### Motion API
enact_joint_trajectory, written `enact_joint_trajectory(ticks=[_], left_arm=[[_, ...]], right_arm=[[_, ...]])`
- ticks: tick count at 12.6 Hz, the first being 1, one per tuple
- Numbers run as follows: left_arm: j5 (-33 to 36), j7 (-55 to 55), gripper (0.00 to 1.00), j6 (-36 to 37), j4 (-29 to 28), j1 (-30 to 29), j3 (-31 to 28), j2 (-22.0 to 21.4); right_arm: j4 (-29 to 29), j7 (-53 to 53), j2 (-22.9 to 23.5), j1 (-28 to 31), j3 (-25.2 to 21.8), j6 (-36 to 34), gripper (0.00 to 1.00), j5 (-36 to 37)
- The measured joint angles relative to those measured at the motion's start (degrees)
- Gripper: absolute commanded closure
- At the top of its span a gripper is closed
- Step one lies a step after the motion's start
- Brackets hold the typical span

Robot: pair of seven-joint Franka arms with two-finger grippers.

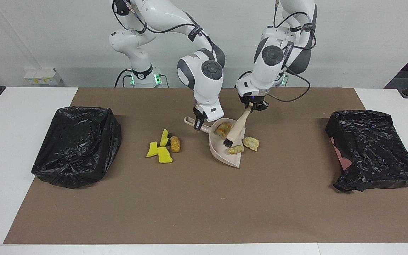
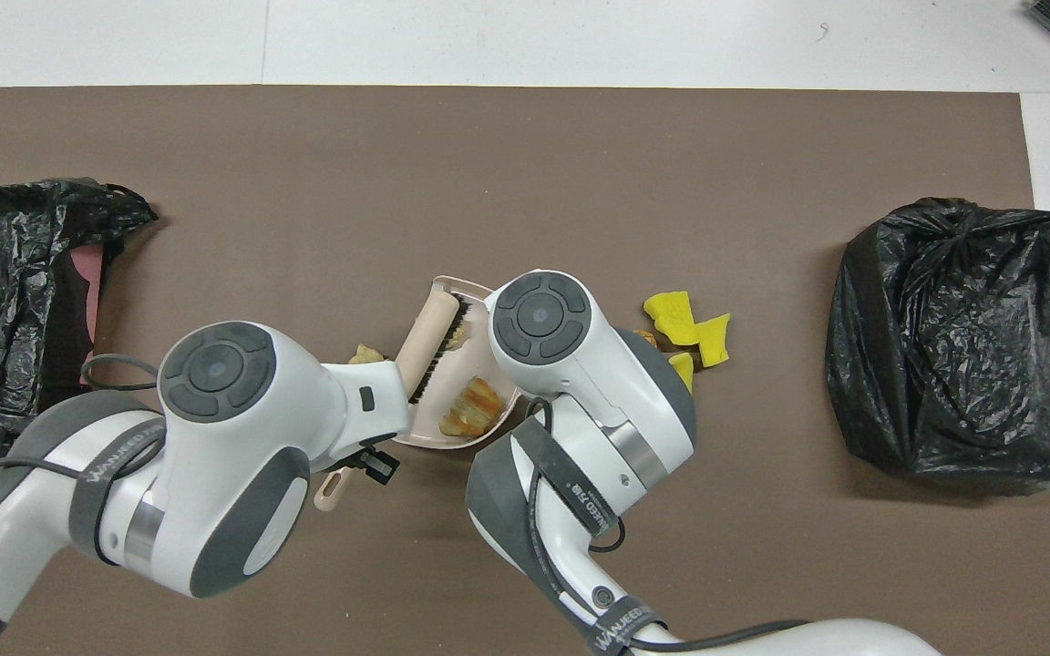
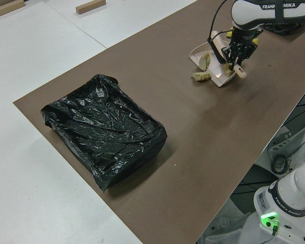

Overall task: Sweep and dump trash in bin
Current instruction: 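Sweep the crumbs into the dustpan with the left gripper brush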

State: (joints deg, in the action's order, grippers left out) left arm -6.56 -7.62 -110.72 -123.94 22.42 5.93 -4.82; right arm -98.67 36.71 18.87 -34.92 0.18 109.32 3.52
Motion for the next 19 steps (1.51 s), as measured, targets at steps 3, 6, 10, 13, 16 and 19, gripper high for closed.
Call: enact_joint_trajectory(ticks=[3,6,10,13,16,19], left_arm=[[0.0,2.0,1.00,0.3,-0.2,-7.0,-0.5,0.5],[0.9,2.0,1.00,0.0,-1.6,-12.8,-0.9,2.5],[0.9,4.3,1.00,-2.6,-4.5,-10.6,0.2,4.8],[-0.7,6.6,1.00,-4.0,-5.1,-3.3,0.8,5.1],[-4.7,11.2,1.00,-4.9,-5.0,3.5,1.0,5.0],[-5.0,14.5,1.00,-5.3,-4.7,5.3,0.6,5.0]], right_arm=[[0.0,0.0,0.0,0.0,0.0,0.0,1.00,0.0],[-0.1,0.0,0.0,0.0,0.0,0.3,1.00,0.0],[-0.6,0.0,0.0,0.0,0.0,0.7,1.00,0.0],[-1.5,0.0,0.0,0.1,-0.1,1.4,1.00,0.0],[-1.7,0.0,0.0,0.1,-0.1,1.6,1.00,0.0],[-1.7,0.0,0.0,0.2,-0.1,1.6,1.00,0.0]])
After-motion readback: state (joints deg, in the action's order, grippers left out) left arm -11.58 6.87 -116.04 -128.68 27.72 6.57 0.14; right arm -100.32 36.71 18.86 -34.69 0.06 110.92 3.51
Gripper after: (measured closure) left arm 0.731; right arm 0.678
